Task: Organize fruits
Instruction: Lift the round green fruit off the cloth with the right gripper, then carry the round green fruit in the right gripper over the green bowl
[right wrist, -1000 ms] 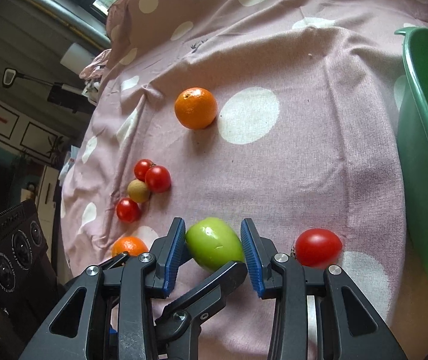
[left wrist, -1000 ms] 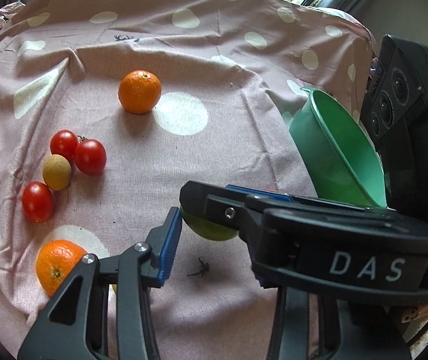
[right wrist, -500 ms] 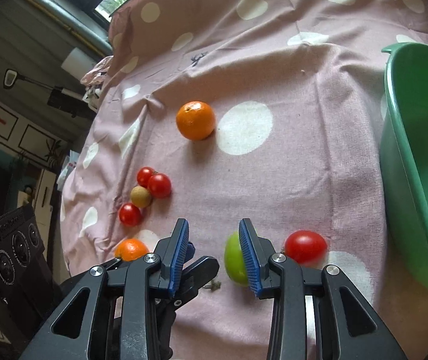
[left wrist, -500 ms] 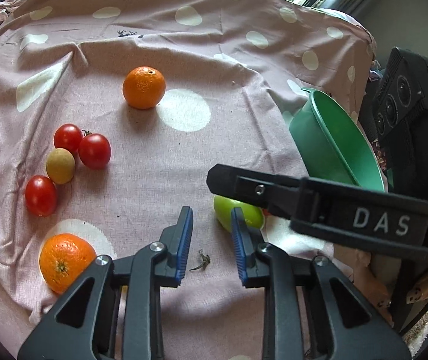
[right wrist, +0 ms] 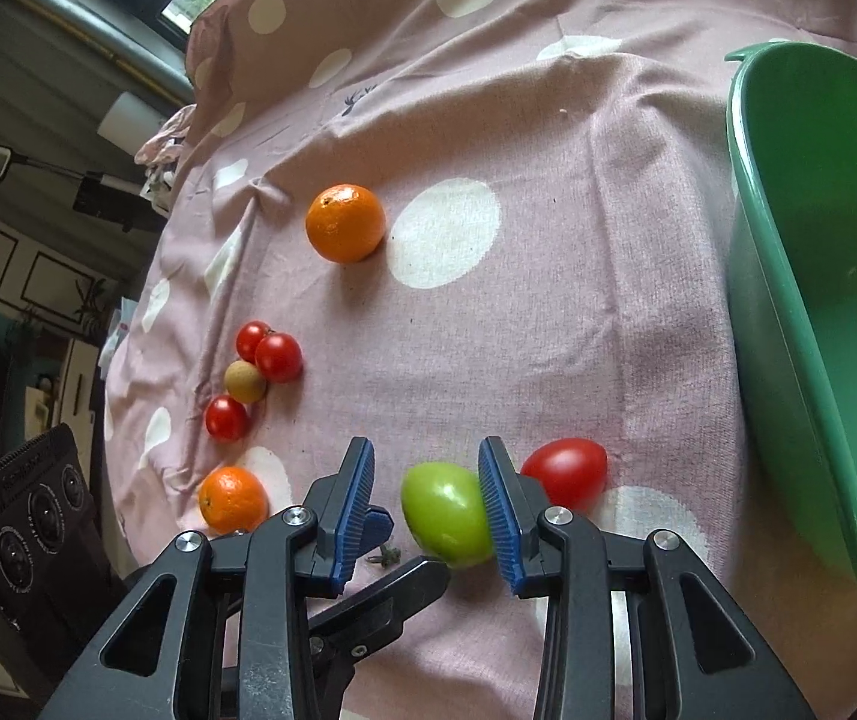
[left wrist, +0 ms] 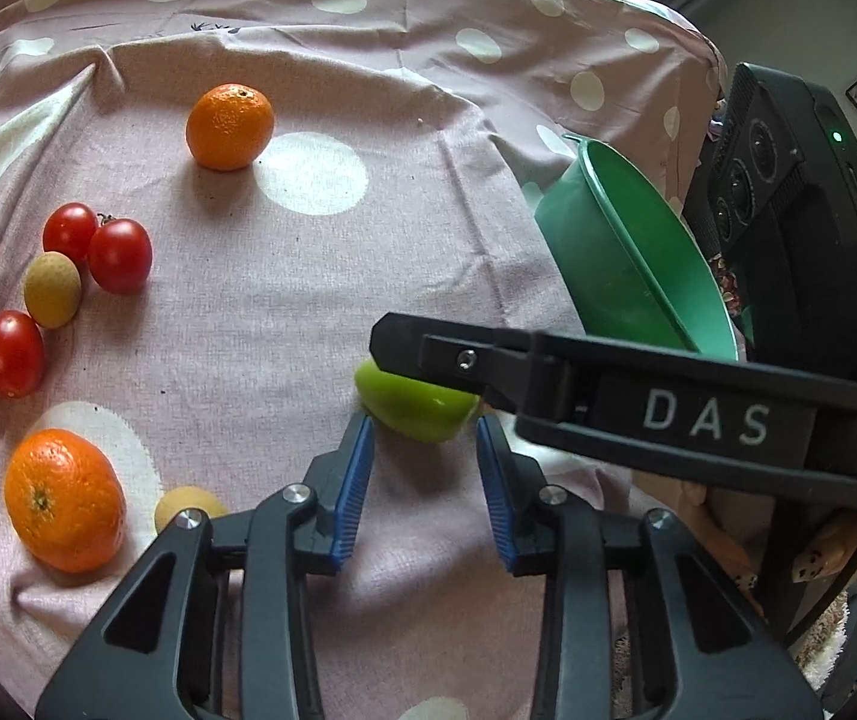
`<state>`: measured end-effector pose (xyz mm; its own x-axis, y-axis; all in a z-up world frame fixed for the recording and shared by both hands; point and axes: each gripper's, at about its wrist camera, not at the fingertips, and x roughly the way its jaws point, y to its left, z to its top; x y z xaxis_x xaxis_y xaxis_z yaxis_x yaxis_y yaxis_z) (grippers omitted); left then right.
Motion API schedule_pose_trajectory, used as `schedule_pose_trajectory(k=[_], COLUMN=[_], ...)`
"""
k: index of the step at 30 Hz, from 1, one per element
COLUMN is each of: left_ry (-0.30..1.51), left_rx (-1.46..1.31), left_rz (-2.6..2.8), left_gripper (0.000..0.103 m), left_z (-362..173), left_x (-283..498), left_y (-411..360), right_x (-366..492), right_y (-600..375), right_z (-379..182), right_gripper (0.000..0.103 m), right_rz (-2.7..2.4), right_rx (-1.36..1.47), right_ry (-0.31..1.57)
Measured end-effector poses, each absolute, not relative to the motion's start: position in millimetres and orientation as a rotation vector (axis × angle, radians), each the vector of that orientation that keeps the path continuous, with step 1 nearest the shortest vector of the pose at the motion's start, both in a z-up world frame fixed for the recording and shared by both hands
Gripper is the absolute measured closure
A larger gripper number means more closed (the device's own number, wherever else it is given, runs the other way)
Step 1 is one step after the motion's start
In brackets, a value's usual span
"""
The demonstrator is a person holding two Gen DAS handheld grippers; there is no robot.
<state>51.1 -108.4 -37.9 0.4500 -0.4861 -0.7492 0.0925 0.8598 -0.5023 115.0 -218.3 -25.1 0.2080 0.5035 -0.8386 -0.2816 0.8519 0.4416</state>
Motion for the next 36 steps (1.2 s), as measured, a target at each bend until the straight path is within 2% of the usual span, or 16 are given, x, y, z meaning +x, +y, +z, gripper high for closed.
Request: schedule_pose_trajectory(k=[15,21,36], left_ry=[1.006,0.926,0.783], left_rx=[-0.387,-0.353,-0.191], left_rz=[-0.324,-0.325,-0.409], left_gripper=[0.069,0.069,0.069], left_z=[-36.6,-5.6,55.2], left_x=[55.2,49.6,57.6], left_y=[-109.7,-116.1,-187.7], right_x=[108.1,99.8,92.0], right_y=[-208.4,-212.8,-282.6], right_z=[-30.7,-3.3,60.1], right_gripper=[0.064,0.064,0.064], right_rz=[0.553,0.577,0.494], right_rx=[0.111,0.114,0.222], right_ry=[1.253,1.156,0.933])
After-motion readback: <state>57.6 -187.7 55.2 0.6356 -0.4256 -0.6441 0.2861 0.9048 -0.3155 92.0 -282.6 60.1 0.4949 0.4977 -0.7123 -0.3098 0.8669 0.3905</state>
